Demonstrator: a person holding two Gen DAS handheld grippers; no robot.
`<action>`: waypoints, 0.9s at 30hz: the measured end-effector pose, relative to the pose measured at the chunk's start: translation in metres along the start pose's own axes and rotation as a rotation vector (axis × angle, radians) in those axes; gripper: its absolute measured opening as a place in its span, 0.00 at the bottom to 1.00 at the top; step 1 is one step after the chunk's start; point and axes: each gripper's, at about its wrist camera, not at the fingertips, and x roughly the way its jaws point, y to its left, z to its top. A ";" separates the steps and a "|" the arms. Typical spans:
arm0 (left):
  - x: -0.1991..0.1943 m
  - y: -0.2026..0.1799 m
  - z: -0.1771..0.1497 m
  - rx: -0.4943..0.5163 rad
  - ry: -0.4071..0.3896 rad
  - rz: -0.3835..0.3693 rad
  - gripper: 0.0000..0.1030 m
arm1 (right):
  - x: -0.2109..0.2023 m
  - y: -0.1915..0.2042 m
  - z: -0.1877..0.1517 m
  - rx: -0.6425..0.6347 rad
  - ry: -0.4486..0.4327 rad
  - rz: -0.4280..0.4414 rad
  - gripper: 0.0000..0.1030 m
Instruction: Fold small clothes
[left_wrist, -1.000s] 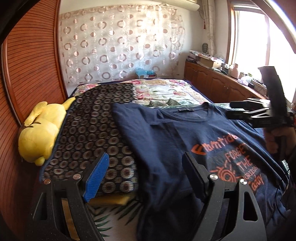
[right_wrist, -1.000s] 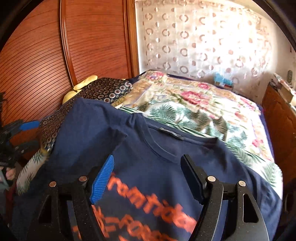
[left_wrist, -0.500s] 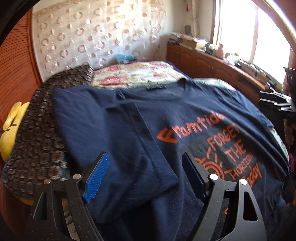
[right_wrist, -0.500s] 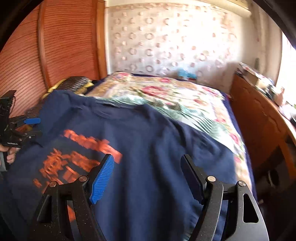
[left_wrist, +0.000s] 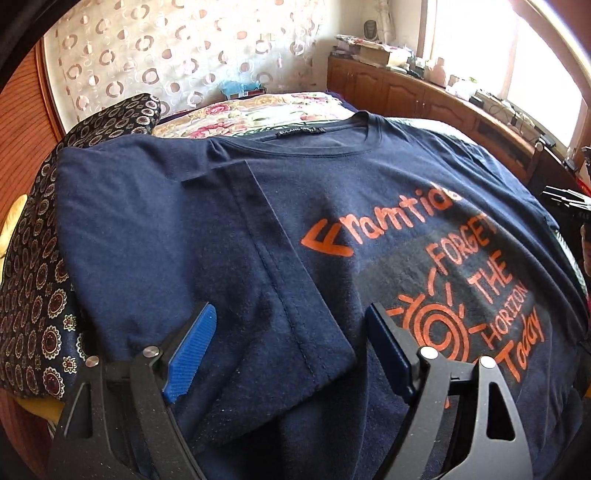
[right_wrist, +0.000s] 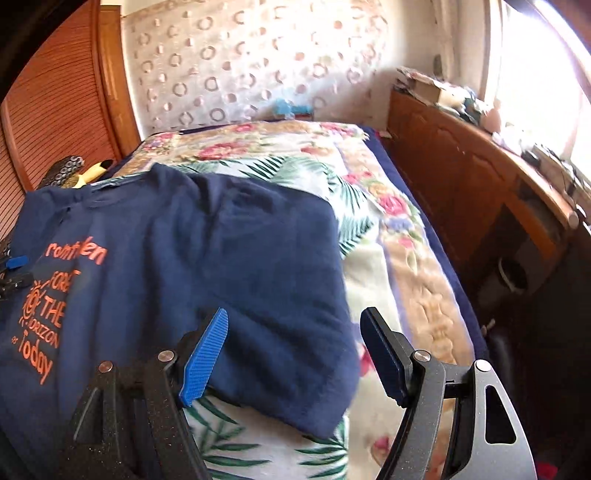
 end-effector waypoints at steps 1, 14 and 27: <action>0.001 -0.002 0.000 0.009 0.003 0.001 0.85 | 0.001 -0.001 -0.003 0.003 0.007 -0.005 0.74; 0.006 -0.007 0.000 0.037 0.023 -0.017 1.00 | -0.014 -0.022 0.006 0.086 0.084 0.034 0.70; 0.001 -0.004 0.001 0.021 0.005 -0.001 1.00 | -0.034 -0.010 0.005 -0.047 0.073 -0.028 0.06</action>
